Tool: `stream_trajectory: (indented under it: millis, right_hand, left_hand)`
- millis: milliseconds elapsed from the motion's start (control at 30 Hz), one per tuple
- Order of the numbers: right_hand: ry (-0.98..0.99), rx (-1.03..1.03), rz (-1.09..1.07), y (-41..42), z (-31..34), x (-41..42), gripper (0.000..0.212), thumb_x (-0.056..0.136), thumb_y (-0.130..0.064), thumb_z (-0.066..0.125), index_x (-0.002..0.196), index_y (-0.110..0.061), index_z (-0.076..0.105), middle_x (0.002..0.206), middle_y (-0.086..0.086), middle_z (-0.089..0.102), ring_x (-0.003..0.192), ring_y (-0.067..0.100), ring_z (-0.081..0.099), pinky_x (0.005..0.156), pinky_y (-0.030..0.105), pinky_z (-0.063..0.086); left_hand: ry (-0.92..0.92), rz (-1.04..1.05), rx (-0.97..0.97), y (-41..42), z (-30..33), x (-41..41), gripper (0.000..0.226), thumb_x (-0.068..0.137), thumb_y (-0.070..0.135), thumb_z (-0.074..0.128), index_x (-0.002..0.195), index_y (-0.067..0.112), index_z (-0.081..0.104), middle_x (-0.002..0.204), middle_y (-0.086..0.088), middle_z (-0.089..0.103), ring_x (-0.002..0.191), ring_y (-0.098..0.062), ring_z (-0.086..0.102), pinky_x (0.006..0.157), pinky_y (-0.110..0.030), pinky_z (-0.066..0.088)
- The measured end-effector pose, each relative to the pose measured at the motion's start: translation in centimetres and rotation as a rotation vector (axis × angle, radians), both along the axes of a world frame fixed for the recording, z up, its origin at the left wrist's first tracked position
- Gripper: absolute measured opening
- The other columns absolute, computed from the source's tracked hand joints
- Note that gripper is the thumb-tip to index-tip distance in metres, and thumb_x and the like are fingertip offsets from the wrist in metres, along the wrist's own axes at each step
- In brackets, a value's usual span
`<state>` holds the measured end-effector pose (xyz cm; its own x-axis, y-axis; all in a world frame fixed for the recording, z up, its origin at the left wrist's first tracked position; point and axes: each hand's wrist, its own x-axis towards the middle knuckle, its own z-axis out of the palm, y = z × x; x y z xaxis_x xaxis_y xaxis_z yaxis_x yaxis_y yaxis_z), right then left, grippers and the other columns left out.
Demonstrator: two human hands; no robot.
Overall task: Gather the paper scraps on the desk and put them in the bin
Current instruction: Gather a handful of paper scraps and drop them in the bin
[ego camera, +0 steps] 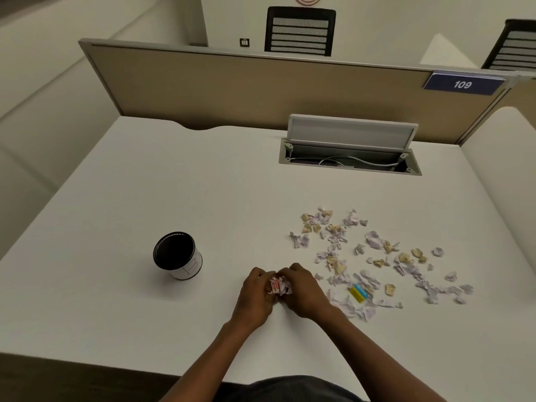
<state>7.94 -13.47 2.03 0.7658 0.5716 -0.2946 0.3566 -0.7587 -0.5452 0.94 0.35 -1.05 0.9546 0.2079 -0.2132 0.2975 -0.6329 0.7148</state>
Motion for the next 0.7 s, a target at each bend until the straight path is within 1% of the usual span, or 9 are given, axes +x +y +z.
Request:
stream_trajectory:
  millis: [100,167,200,233,300,367,467,600,700]
  right_hand:
    - [0.033,0.067,-0.039,0.2,0.3,0.1,0.038,0.08,-0.025,0.078,0.116,-0.018,0.068,0.108,0.007,0.065,0.098,0.024,0.063,0.078,0.022,0.041]
    - [0.068,0.119,-0.069,0.4,0.7,0.1,0.039,0.079,-0.025,0.08,0.116,-0.017,0.07,0.11,0.005,0.07,0.1,0.022,0.064,0.081,0.021,0.043]
    - [0.103,0.151,-0.089,0.6,1.0,0.1,0.04,0.078,-0.023,0.081,0.116,-0.017,0.07,0.112,0.003,0.071,0.101,0.02,0.066,0.084,0.022,0.046]
    - [0.148,0.184,-0.111,0.7,1.4,0.1,0.041,0.077,-0.022,0.083,0.116,-0.017,0.07,0.112,0.002,0.072,0.101,0.019,0.067,0.087,0.023,0.05]
    - [0.238,0.253,-0.143,1.3,2.4,0.2,0.042,0.074,-0.017,0.084,0.114,-0.017,0.071,0.11,0.002,0.073,0.098,0.019,0.068,0.09,0.032,0.056]
    - [0.303,0.332,-0.159,2.1,3.7,0.4,0.041,0.072,-0.012,0.084,0.111,-0.016,0.072,0.105,0.003,0.074,0.095,0.021,0.07,0.09,0.041,0.057]
    - [0.347,0.425,-0.133,3.7,5.9,0.9,0.038,0.072,-0.009,0.085,0.108,-0.016,0.073,0.101,0.004,0.075,0.095,0.024,0.072,0.091,0.045,0.058]
    - [0.383,0.512,-0.069,6.6,8.6,1.4,0.038,0.072,-0.003,0.085,0.107,-0.012,0.073,0.102,0.009,0.075,0.098,0.03,0.071,0.091,0.05,0.058]
    - [0.39,0.553,-0.008,9.2,10.2,1.6,0.038,0.072,-0.002,0.085,0.107,-0.01,0.073,0.102,0.011,0.075,0.099,0.032,0.07,0.09,0.05,0.059]
  left_hand:
    - [-0.007,0.084,-0.039,0.4,0.2,-0.3,0.047,0.085,0.004,0.071,0.13,0.014,0.063,0.116,-0.003,0.061,0.106,-0.018,0.063,0.083,-0.002,0.041]
    - [-0.006,0.131,-0.084,0.9,0.9,-0.6,0.047,0.085,0.003,0.07,0.13,0.014,0.063,0.12,-0.005,0.063,0.11,-0.02,0.063,0.093,-0.016,0.048]
    - [-0.006,0.155,-0.121,1.2,1.2,-0.8,0.047,0.084,0.002,0.072,0.129,0.015,0.064,0.122,-0.006,0.063,0.109,-0.019,0.064,0.094,-0.022,0.051]
    - [-0.006,0.185,-0.168,1.6,1.7,-0.9,0.047,0.083,0.001,0.074,0.128,0.016,0.065,0.122,-0.006,0.064,0.105,-0.017,0.065,0.092,-0.023,0.054]
    - [-0.012,0.241,-0.249,2.4,2.8,-1.2,0.049,0.081,0.002,0.078,0.126,0.019,0.065,0.123,-0.002,0.063,0.094,-0.006,0.066,0.079,-0.013,0.055]
    - [-0.045,0.286,-0.296,3.2,4.1,-1.3,0.049,0.081,0.003,0.078,0.124,0.023,0.065,0.122,0.002,0.063,0.094,-0.002,0.066,0.073,-0.009,0.054]
    - [-0.115,0.338,-0.357,4.7,6.6,-1.6,0.048,0.082,0.006,0.078,0.121,0.03,0.065,0.12,0.005,0.064,0.096,0.002,0.066,0.073,-0.009,0.053]
    - [-0.2,0.381,-0.411,7.3,9.4,-2.2,0.047,0.082,0.005,0.078,0.119,0.031,0.065,0.118,0.003,0.068,0.097,-0.003,0.07,0.081,-0.022,0.058]
    - [-0.241,0.412,-0.416,9.6,10.9,-2.7,0.047,0.084,0.006,0.077,0.119,0.034,0.065,0.113,0.009,0.07,0.093,0.006,0.069,0.07,-0.013,0.056]
